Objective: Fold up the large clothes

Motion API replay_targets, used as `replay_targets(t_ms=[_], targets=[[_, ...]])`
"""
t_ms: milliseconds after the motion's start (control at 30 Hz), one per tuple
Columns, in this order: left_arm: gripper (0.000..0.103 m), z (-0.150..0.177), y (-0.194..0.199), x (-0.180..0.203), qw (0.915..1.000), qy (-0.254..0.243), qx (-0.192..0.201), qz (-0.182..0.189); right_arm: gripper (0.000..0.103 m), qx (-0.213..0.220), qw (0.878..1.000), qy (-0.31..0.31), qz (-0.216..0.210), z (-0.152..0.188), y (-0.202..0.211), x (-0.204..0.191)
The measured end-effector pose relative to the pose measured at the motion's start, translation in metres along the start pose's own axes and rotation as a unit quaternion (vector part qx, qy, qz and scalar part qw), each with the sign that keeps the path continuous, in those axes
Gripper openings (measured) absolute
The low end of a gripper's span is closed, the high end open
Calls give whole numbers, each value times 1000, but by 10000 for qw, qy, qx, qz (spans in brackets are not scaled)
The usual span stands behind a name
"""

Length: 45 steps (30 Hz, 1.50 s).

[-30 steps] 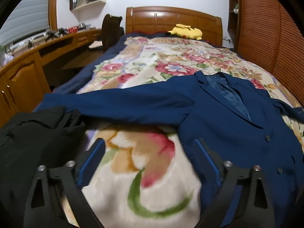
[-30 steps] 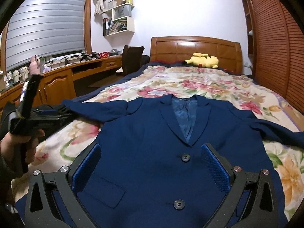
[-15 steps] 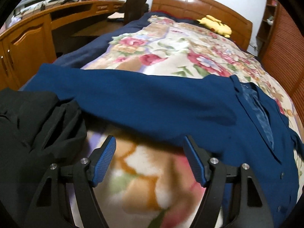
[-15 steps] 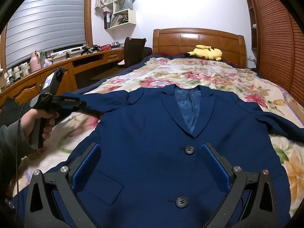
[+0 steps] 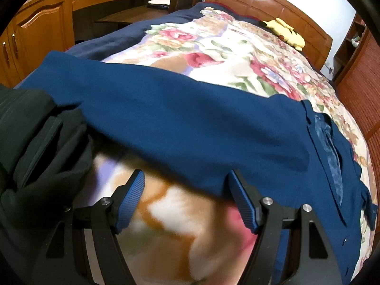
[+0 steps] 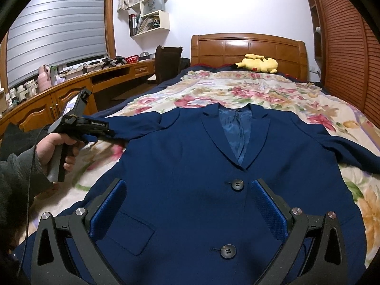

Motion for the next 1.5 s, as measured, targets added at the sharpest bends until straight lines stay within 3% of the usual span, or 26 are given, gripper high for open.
replay_targets(t_ms=[67,200,300,500,667,967,1133,1367,1500], targets=[[70,-5,-1,1,9999,62,7,96,103,-5,10000,-14,-10,0,1,1],[35,-13,-5,0,10000,85,29,25,103,7,10000,-20,-11,-1,2,2],[14,-17,-9,-4,9998,197,-27,73,103,3,10000,-18,-7,-1,2,2],[4,-18,7,5,9995,-144,287,57,102,2,9999,39,134,-2,10,13],[2,-21,33,27,9966,-601,569,-24,100,1,9998,-64,163,-2,19,29],[2,-1,85,95,9860,-1413,811,339,98,-43,9996,-124,236,2,21,39],[2,26,111,149,9720,-2101,954,453,98,-62,9993,-106,359,3,21,38],[3,77,134,195,9578,-2646,942,612,98,-72,9989,-188,415,6,23,41],[15,105,126,194,9508,-2928,915,425,98,-157,9989,-189,404,9,21,38]])
Point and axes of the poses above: each gripper's, at about its wrist camera, not at the fingertips, and y roughly against the way its jaws point, x to its right, z to its underside, the point moved 5 cm from there along -y, roughly the way its jaws point, and after that the axes turned 9 degrees about y, right-handed, at the moved point
